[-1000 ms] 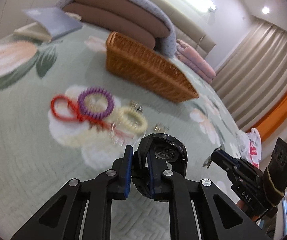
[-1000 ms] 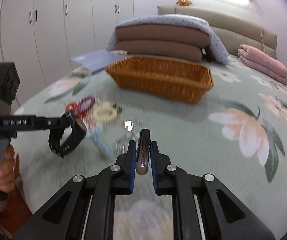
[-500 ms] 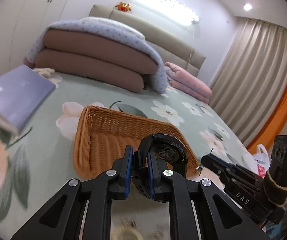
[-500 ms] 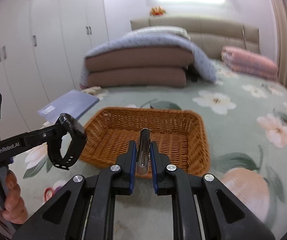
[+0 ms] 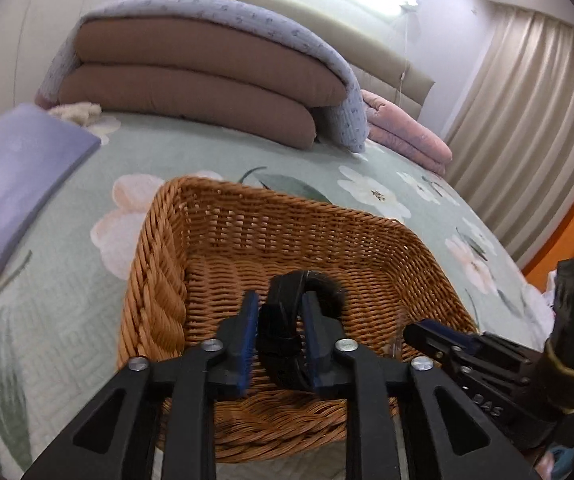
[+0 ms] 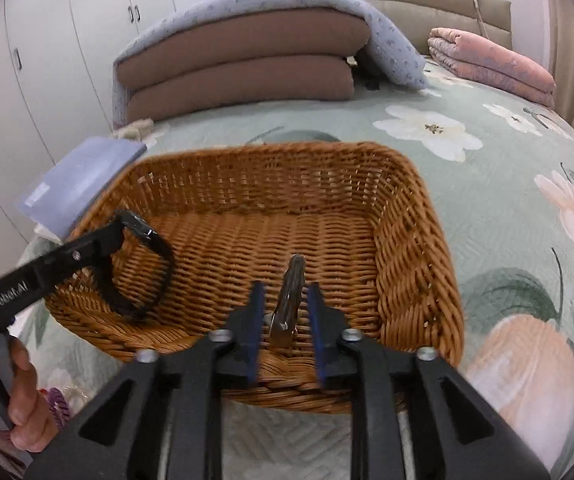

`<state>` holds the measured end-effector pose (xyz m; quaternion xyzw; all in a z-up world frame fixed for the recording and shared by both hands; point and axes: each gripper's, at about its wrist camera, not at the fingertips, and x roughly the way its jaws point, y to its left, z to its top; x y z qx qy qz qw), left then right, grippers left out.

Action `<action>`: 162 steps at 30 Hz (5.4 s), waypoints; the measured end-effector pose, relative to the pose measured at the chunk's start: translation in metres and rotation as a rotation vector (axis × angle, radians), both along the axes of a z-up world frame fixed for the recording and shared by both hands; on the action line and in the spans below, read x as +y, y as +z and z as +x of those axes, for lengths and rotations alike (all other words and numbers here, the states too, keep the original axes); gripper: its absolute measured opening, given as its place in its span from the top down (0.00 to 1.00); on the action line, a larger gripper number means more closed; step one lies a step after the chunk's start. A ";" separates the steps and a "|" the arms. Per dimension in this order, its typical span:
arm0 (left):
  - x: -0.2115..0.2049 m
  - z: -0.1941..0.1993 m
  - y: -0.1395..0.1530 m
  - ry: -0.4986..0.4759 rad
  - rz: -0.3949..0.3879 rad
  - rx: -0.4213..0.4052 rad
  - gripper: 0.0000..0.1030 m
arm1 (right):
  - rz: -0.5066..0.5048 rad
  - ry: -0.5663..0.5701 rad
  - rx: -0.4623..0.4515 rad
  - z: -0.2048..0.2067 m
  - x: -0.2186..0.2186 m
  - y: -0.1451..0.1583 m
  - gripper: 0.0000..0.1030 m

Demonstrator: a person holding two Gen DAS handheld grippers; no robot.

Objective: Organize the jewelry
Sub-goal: 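Carry the watch and clip into the wicker basket and open both tools, then grasp the red string bracelet with the left tool while the right tool grasps the light blue clip, then carry the red bracelet and blue clip into the basket and open both tools, then grasp the purple coil hair tie with the left tool while the right tool grasps a crystal bracelet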

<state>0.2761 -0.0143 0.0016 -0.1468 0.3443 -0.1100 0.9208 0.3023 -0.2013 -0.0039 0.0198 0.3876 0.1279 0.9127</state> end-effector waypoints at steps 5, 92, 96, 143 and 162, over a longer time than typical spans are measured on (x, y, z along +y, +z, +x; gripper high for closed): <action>0.006 -0.031 0.029 -0.013 0.026 -0.104 0.61 | 0.072 -0.012 -0.093 -0.025 -0.014 0.024 0.58; 0.068 -0.183 -0.057 0.028 0.188 0.106 0.96 | -0.022 0.100 0.033 -0.225 0.063 -0.056 0.88; 0.063 -0.191 -0.052 0.003 0.197 0.064 0.96 | 0.057 0.051 0.012 -0.235 0.057 -0.053 0.89; -0.013 -0.022 0.017 -0.095 0.133 -0.195 0.96 | 0.138 -0.146 -0.085 -0.002 -0.016 0.004 0.89; -0.013 -0.052 0.031 -0.084 0.119 -0.283 0.44 | 0.170 -0.172 -0.163 -0.025 -0.031 0.007 0.72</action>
